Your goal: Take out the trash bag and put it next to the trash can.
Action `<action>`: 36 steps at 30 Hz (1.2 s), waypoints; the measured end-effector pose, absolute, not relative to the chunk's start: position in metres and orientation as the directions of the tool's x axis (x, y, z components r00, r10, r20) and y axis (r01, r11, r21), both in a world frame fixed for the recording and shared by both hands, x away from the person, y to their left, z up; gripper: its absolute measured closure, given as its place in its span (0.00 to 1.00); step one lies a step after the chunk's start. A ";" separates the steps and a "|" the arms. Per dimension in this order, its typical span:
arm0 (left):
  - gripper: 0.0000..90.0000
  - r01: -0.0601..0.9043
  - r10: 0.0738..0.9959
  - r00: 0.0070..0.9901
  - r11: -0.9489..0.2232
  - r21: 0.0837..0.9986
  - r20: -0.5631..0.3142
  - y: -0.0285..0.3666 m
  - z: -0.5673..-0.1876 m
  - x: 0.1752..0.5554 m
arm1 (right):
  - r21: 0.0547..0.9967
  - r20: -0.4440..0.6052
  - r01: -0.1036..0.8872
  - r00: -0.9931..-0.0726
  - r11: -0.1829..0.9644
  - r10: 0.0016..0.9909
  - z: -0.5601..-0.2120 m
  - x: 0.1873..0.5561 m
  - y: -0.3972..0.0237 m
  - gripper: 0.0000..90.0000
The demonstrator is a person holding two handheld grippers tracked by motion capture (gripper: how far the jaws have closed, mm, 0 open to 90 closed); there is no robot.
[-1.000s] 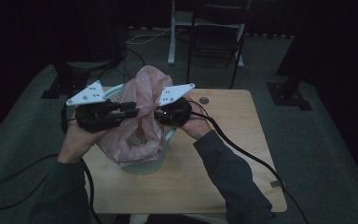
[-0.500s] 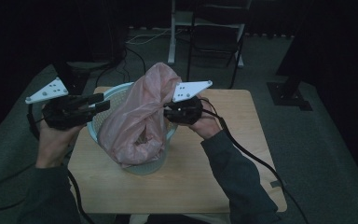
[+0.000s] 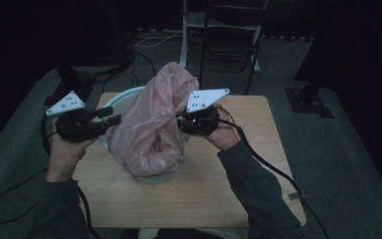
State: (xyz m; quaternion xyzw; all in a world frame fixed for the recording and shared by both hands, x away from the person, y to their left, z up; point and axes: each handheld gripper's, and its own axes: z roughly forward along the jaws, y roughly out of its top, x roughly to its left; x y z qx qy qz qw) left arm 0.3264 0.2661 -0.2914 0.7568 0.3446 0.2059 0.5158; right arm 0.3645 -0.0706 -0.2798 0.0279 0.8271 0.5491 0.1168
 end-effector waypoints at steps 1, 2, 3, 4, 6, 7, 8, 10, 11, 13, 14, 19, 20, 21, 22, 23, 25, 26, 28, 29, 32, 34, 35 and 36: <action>0.59 0.309 0.734 0.677 -0.226 0.924 -0.047 0.266 -0.292 0.326 | 0.909 -0.166 -0.085 -0.972 0.408 0.168 -0.282 0.363 -0.069 0.97; 0.59 0.310 0.734 0.678 -0.224 0.924 -0.050 0.267 -0.293 0.326 | 0.907 -0.166 -0.087 -0.973 0.413 0.160 -0.283 0.362 -0.067 0.97; 0.59 0.311 0.733 0.678 -0.223 0.924 -0.051 0.267 -0.294 0.326 | 0.902 -0.166 -0.087 -0.974 0.422 0.153 -0.284 0.361 -0.066 0.97; 0.58 0.312 0.732 0.680 -0.223 0.924 -0.053 0.268 -0.296 0.326 | 0.900 -0.168 -0.092 -0.975 0.427 0.146 -0.285 0.360 -0.065 0.97; 0.58 0.313 0.732 0.679 -0.220 0.924 -0.055 0.269 -0.299 0.325 | 0.895 -0.170 -0.097 -0.976 0.435 0.134 -0.285 0.358 -0.064 0.97; 0.57 0.314 0.731 0.680 -0.218 0.924 -0.058 0.270 -0.300 0.325 | 0.895 -0.171 -0.098 -0.977 0.435 0.131 -0.285 0.357 -0.065 0.97; 0.57 0.315 0.731 0.679 -0.213 0.925 -0.063 0.270 -0.301 0.325 | 0.895 -0.171 -0.099 -0.977 0.435 0.130 -0.284 0.356 -0.065 0.97; 0.57 0.321 0.734 0.675 -0.208 0.924 -0.069 0.272 -0.303 0.325 | 0.901 -0.172 -0.103 -0.976 0.421 0.131 -0.281 0.354 -0.068 0.97; 0.57 0.325 0.736 0.673 -0.207 0.923 -0.072 0.273 -0.304 0.326 | 0.904 -0.174 -0.104 -0.976 0.414 0.135 -0.278 0.353 -0.070 0.97; 0.56 0.328 0.738 0.671 -0.202 0.923 -0.077 0.274 -0.304 0.326 | 0.915 -0.167 -0.101 -0.976 0.390 0.140 -0.273 0.352 -0.075 0.97; 0.56 0.327 0.737 0.671 -0.199 0.924 -0.079 0.275 -0.304 0.325 | 0.921 -0.158 -0.094 -0.977 0.378 0.143 -0.271 0.352 -0.078 0.97; 0.55 0.335 0.737 0.672 -0.210 0.919 -0.077 0.275 -0.306 0.326 | 0.940 -0.150 -0.095 -0.977 0.328 0.149 -0.262 0.352 -0.088 0.97; 0.54 0.336 0.736 0.673 -0.213 0.918 -0.075 0.275 -0.307 0.326 | 0.941 -0.150 -0.095 -0.977 0.324 0.150 -0.261 0.351 -0.089 0.97; 0.54 0.336 0.737 0.671 -0.212 0.918 -0.076 0.274 -0.307 0.326 | 0.941 -0.154 -0.099 -0.976 0.323 0.150 -0.260 0.351 -0.090 0.97; 0.54 0.336 0.737 0.672 -0.210 0.918 -0.077 0.274 -0.307 0.326 | 0.941 -0.156 -0.099 -0.976 0.324 0.154 -0.259 0.350 -0.091 0.97; 0.54 0.336 0.735 0.673 -0.209 0.919 -0.079 0.274 -0.308 0.327 | 0.941 -0.156 -0.098 -0.975 0.323 0.157 -0.259 0.350 -0.091 0.97; 0.54 0.338 0.731 0.677 -0.210 0.917 -0.082 0.273 -0.308 0.327 | 0.942 -0.156 -0.098 -0.974 0.321 0.163 -0.258 0.351 -0.092 0.97; 0.54 0.339 0.730 0.678 -0.213 0.916 -0.081 0.273 -0.308 0.327 | 0.942 -0.157 -0.097 -0.973 0.321 0.168 -0.258 0.351 -0.093 0.97; 0.54 0.344 0.728 0.680 -0.214 0.914 -0.086 0.273 -0.309 0.327 | 0.943 -0.158 -0.096 -0.972 0.320 0.173 -0.257 0.352 -0.094 0.97; 0.54 0.347 0.728 0.680 -0.215 0.913 -0.087 0.273 -0.310 0.327 | 0.943 -0.160 -0.098 -0.972 0.318 0.174 -0.256 0.352 -0.095 0.97; 0.54 0.353 0.727 0.680 -0.210 0.912 -0.096 0.274 -0.311 0.327 | 0.947 -0.155 -0.094 -0.971 0.308 0.180 -0.254 0.353 -0.097 0.97; 0.54 0.356 0.724 0.683 -0.207 0.911 -0.102 0.274 -0.311 0.327 | 0.949 -0.155 -0.094 -0.971 0.301 0.185 -0.252 0.353 -0.100 0.97; 0.54 0.356 0.722 0.685 -0.208 0.911 -0.103 0.274 -0.312 0.327 | 0.950 -0.155 -0.094 -0.970 0.297 0.188 -0.251 0.353 -0.101 0.97; 0.54 0.356 0.721 0.685 -0.208 0.911 -0.104 0.274 -0.312 0.328 | 0.950 -0.157 -0.096 -0.969 0.296 0.192 -0.250 0.354 -0.102 0.97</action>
